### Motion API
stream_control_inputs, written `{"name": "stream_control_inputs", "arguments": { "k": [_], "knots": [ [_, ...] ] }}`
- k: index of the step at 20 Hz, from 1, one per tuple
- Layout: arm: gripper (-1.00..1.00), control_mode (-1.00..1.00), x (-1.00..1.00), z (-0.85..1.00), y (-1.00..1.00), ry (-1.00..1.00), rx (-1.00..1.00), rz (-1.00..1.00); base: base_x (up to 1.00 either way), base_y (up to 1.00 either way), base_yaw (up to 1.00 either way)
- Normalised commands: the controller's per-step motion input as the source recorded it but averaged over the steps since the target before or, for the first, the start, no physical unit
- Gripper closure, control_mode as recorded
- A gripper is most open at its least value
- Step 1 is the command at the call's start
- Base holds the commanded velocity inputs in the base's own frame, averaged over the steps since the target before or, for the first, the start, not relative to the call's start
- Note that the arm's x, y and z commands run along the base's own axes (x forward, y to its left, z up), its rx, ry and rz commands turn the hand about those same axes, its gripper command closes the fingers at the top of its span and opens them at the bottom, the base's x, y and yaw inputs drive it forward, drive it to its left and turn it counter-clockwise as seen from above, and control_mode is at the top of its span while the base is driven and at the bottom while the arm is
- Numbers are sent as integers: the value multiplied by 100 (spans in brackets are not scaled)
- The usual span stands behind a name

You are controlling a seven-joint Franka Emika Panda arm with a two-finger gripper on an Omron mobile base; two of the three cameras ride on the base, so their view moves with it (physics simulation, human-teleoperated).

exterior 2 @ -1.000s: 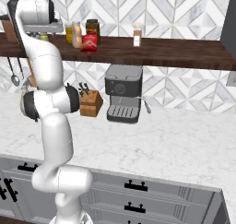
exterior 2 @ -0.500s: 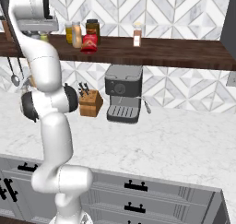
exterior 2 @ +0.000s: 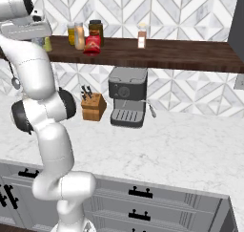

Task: Put the shaker and condiment bottle from the counter next to their counterparts in the cabinet.

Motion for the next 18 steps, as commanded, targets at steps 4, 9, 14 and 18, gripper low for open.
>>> {"name": "stream_control_inputs", "arguments": {
  "k": [4, 9, 14, 18],
  "knots": [
    [-100, -100, -100, -100, -36, -41, 14, -4, 0, 0, 0],
    [-100, -100, -100, -100, -41, -41, 20, -3, 0, 0, 0],
    [-100, -100, -100, -100, -57, -27, 26, -1, 0, 0, 0],
    [-100, -100, -100, -100, -53, -29, 21, 0, 0, 0, 0]
  ]
}}
